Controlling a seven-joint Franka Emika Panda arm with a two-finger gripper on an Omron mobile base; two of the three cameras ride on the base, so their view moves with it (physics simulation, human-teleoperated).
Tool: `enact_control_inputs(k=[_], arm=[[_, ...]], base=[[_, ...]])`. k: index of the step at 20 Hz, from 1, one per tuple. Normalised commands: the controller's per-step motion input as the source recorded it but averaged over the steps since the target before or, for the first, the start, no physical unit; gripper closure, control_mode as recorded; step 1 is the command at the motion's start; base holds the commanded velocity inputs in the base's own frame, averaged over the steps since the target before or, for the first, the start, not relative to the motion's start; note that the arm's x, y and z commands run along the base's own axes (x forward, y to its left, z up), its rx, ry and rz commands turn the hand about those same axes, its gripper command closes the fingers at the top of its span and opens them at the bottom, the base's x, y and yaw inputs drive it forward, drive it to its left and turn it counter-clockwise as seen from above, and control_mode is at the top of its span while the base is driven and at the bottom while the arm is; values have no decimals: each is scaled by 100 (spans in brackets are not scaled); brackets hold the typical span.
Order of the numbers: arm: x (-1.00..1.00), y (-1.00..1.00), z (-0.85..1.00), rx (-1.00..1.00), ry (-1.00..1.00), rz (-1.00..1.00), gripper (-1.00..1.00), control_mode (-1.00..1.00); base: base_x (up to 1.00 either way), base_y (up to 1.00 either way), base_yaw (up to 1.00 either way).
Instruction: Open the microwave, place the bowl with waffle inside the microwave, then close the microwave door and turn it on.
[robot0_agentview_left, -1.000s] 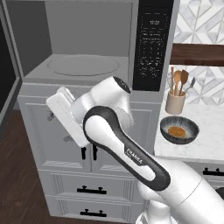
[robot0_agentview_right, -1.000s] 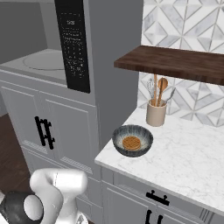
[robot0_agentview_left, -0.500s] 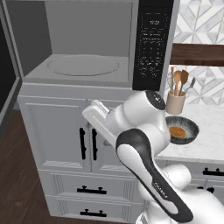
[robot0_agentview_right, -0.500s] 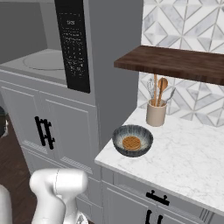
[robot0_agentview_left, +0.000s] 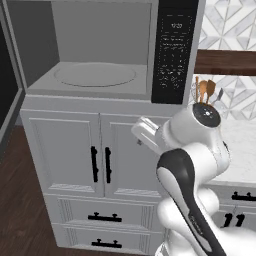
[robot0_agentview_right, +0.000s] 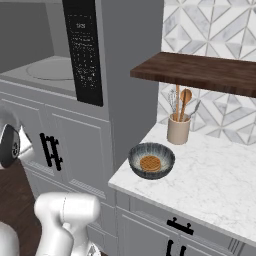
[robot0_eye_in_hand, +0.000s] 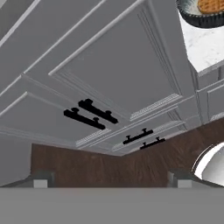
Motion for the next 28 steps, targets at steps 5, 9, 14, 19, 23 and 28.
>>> enact_control_inputs(k=[5,9,14,19,23,28], arm=[[-6,-100,-2,0,-14,-30,-100,-100],[-11,-100,0,13,-11,-31,-100,-100],[0,-100,-9,16,3,-23,-100,-100],[-8,-100,-22,18,1,-5,-100,-100],[0,-100,-46,13,7,0,-100,-100],[5,-93,-49,1,21,4,-100,-100]], base=[[0,0,0],[0,0,0],[0,0,0],[0,0,0],[0,0,0],[0,0,0]])
